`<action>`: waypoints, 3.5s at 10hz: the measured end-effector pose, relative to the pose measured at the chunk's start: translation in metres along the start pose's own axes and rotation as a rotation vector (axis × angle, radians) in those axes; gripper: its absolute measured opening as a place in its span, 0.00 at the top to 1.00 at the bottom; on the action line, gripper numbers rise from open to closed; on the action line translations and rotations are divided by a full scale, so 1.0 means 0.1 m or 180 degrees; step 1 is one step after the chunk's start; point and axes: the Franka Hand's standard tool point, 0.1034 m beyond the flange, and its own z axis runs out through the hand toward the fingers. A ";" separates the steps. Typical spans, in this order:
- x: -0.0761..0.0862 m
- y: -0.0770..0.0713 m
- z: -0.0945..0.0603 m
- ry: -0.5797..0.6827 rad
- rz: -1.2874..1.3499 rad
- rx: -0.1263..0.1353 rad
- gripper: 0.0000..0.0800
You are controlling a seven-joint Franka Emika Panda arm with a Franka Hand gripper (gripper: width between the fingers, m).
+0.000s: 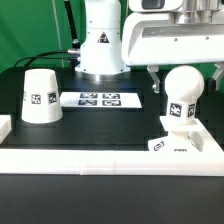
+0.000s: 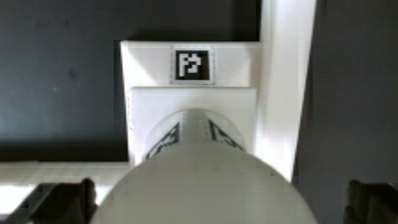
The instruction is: Assemble lamp
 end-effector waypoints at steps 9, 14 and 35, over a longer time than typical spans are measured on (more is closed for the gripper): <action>0.06 0.04 -0.03 -0.0035 -0.2124 -0.0070 0.13; 0.06 0.06 -0.02 -0.0075 -0.3036 -0.0144 0.13; 0.05 0.05 -0.01 0.0026 0.0808 -0.0154 0.28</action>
Offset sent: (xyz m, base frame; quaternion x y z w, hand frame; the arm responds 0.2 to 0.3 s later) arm 0.0061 0.0042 0.0033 -0.0064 0.0039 -0.2336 0.9723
